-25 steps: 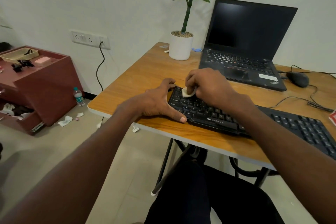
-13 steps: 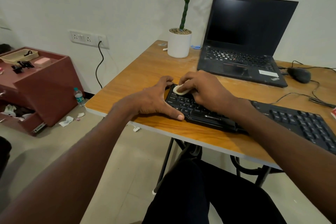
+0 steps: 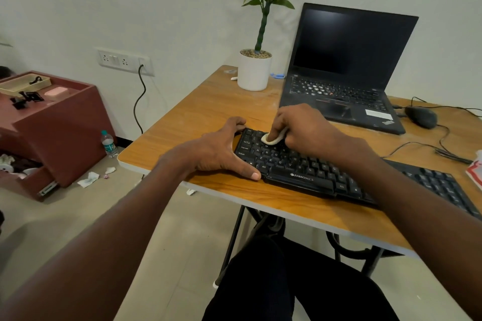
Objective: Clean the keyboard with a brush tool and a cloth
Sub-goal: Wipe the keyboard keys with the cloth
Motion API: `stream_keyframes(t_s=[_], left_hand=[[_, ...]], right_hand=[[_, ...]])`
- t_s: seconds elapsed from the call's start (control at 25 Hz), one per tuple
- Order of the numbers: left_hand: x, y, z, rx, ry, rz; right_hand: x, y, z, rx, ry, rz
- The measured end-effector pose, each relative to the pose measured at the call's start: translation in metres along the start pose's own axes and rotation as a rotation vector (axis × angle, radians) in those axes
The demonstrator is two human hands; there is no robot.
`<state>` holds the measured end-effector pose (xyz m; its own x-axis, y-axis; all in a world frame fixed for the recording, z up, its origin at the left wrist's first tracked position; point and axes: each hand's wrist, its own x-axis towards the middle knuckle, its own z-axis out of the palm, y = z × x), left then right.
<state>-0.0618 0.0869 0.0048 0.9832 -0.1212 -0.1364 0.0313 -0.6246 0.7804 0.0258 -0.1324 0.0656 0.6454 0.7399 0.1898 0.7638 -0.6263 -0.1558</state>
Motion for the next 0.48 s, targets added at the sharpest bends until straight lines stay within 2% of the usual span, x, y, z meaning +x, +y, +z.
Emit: stream_keyframes(t_s=[0.12, 0.24, 0.32, 0.48], left_hand=[[-0.001, 0.001, 0.000, 0.009, 0.005, 0.001], [-0.001, 0.000, 0.001, 0.008, 0.010, -0.003], [-0.001, 0.000, 0.001, 0.014, 0.010, 0.007], [-0.001, 0.002, 0.000, 0.004, 0.007, -0.010]], right_hand=[[0.006, -0.016, 0.011, 0.018, 0.099, -0.016], [-0.002, -0.012, 0.015, -0.032, 0.020, -0.077], [-0.009, -0.004, 0.008, 0.042, -0.036, -0.034], [0.004, -0.012, 0.017, 0.117, 0.162, 0.043]])
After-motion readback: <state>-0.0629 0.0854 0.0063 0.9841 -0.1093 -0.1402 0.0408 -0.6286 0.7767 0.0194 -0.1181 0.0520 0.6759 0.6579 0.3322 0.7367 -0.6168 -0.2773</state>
